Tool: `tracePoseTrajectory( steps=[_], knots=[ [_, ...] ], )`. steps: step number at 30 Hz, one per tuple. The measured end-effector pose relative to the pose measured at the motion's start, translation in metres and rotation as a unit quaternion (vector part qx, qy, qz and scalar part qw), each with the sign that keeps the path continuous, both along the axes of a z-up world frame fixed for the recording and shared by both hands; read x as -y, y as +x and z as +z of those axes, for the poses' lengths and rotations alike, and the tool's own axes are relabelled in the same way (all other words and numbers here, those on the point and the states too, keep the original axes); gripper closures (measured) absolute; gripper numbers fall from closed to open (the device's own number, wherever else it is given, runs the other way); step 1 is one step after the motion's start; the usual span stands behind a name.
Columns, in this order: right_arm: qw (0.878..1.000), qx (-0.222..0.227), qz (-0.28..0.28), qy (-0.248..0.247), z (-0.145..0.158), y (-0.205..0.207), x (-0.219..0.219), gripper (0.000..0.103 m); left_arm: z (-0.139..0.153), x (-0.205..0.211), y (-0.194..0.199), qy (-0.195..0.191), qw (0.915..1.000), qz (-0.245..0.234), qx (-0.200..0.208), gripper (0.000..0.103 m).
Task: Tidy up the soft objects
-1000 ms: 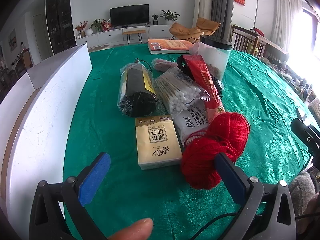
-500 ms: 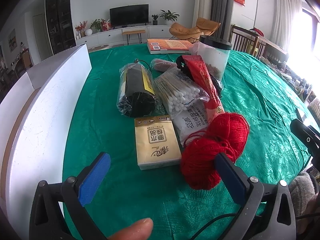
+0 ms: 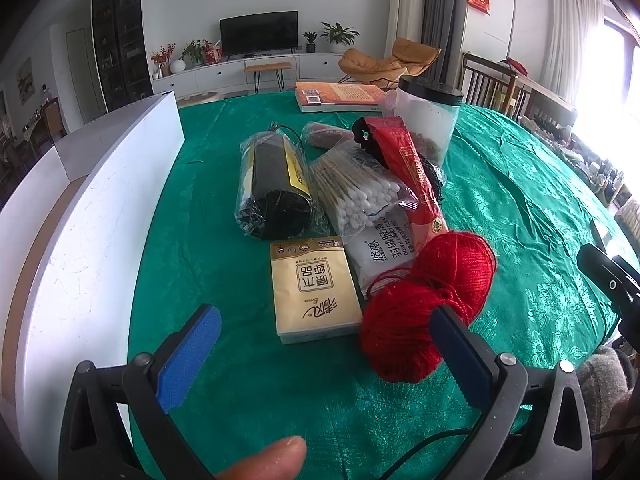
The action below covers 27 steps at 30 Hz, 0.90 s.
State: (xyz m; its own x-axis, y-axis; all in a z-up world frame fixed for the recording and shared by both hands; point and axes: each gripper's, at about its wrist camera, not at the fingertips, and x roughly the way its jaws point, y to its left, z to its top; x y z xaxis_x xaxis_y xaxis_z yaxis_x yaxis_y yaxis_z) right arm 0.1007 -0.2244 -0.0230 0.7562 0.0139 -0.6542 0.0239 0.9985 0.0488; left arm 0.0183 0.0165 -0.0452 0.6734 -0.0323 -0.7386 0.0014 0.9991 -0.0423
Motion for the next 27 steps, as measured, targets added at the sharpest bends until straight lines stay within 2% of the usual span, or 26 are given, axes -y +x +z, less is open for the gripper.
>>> tracePoseTrajectory(
  steps=[20, 27],
  knots=[
    [1.0, -0.001, 0.0, 0.002, -0.001, 0.001, 0.001, 0.012, 0.01, -0.01, 0.0, 0.004, 0.9999, 0.007, 0.013, 0.0],
    [1.0, -0.002, 0.0, 0.002, -0.001, 0.0, 0.001, 0.012, 0.008, -0.016, -0.013, 0.017, 0.9998, -0.01, 0.002, 0.0]
  ],
)
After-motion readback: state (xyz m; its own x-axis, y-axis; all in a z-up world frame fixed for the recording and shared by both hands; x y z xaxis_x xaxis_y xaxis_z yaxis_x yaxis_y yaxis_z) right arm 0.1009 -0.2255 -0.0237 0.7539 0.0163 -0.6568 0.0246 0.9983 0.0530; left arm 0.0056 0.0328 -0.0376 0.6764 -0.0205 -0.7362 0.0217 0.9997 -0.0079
